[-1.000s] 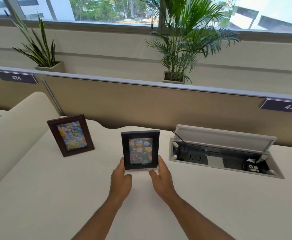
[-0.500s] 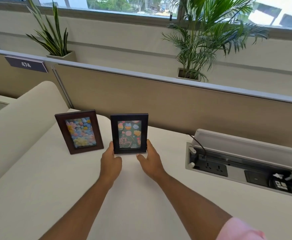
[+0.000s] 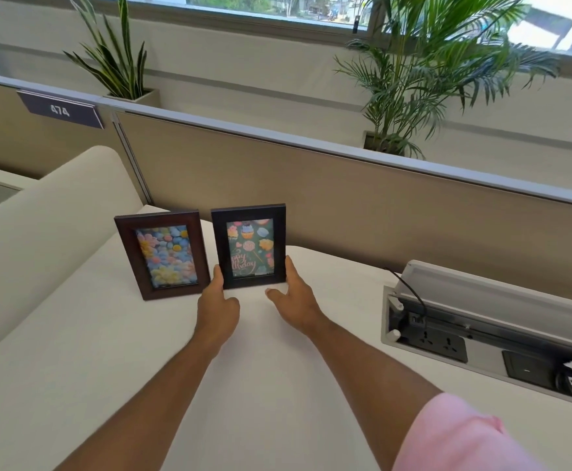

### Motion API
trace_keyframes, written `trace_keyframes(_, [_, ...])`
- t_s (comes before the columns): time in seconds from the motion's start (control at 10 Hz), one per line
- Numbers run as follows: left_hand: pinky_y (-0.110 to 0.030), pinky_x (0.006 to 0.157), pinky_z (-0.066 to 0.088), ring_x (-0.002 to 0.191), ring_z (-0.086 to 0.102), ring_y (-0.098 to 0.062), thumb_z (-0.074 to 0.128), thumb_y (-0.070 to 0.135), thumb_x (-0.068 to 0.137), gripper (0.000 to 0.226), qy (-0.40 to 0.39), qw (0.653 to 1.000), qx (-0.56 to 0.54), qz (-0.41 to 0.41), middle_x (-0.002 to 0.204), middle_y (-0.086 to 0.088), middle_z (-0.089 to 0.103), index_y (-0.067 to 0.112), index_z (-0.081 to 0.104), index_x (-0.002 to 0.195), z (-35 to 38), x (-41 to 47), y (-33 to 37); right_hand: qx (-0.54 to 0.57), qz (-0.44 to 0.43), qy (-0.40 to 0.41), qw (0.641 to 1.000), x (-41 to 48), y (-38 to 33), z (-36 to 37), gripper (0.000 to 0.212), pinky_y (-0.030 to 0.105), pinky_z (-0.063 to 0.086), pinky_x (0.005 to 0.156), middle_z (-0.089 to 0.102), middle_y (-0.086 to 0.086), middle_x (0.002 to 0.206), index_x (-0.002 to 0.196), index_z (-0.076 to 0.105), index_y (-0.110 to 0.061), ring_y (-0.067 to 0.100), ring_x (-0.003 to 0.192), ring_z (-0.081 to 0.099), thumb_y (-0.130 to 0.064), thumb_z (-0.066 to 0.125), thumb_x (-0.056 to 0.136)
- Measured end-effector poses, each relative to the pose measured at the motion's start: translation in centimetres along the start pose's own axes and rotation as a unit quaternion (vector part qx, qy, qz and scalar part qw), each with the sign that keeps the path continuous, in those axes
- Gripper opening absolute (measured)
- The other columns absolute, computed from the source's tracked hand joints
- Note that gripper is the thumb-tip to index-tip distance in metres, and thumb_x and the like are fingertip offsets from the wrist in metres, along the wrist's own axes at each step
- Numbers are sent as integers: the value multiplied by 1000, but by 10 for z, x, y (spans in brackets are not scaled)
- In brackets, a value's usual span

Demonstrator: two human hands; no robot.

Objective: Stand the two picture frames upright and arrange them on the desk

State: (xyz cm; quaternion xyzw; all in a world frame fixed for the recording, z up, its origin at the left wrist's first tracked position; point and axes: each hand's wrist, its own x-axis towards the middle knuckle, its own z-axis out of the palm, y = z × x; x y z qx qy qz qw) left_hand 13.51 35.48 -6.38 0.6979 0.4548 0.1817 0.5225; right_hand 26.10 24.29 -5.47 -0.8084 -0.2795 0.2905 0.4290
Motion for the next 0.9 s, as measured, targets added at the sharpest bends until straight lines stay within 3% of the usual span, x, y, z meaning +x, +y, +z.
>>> trace_keyframes(0.3, [-26,100,43,149,44,-30,47,-12,96,88,3,1000,10,-20,167,-7,41,22,12,168,5,3,1,-17,15,-14,1000,6,2,-3,85,30,36,116,39,0,167,166,4,-31,24,151,40,-29,61,102])
trace_keyframes(0.5, [-39,118,43,153,40,-31,48,-11,97,83,20,999,18,-17,169,-8,39,18,16,168,7,0,-4,-18,17,-5,1000,0,2,-1,85,37,30,125,27,2,173,167,7,-21,23,158,29,-26,61,102])
trace_keyframes(0.6, [-43,118,44,154,38,-33,49,-10,97,84,32,999,21,-17,170,-8,37,20,16,168,8,-3,-7,-19,24,-1,1000,-7,6,-1,85,37,27,126,20,2,174,167,5,-19,24,160,23,-27,61,103])
trace_keyframes(0.8, [-36,109,47,150,43,-35,49,-6,98,83,32,999,10,-36,169,-11,38,22,15,168,9,-26,-4,-19,36,-9,999,-34,14,-7,82,35,21,128,16,3,175,167,7,-16,23,161,19,-28,59,104])
trace_keyframes(0.9, [-38,113,48,150,45,-34,50,-4,101,79,10,998,-3,-55,169,-10,37,21,16,168,12,-45,2,-9,49,-11,999,-51,19,-12,81,34,20,128,16,3,175,167,9,-16,23,161,19,-31,58,104])
